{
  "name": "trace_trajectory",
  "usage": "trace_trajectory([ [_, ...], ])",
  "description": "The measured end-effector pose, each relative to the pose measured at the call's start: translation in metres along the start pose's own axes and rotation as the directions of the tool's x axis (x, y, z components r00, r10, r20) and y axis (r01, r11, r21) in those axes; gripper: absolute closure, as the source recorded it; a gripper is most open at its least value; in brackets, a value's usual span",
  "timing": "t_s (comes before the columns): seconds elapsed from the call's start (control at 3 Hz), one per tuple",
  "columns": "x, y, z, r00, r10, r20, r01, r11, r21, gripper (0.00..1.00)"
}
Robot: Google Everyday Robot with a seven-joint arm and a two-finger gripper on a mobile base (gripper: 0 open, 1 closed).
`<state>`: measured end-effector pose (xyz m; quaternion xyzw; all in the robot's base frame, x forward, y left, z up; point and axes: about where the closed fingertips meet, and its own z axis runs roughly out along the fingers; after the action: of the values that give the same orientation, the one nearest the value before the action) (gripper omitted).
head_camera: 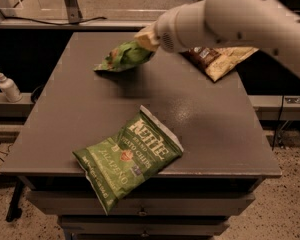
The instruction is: Move green rice chip bag near brown chip bag
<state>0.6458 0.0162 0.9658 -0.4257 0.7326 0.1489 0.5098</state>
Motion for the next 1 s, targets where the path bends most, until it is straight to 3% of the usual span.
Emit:
trace_trajectory([
  [0.33,0.002,-0.019,-0.057,0.999,-0.014,-0.044,0.018,0.9949,0.1,1.0],
  [0.67,0.023,-0.03,-0.087,0.992,-0.016,-0.123,0.036,0.9868,0.158,1.0],
  [1.0,0.039,-0.03,-0.102,0.986,-0.004,-0.164,0.027,0.99,0.138,0.81],
])
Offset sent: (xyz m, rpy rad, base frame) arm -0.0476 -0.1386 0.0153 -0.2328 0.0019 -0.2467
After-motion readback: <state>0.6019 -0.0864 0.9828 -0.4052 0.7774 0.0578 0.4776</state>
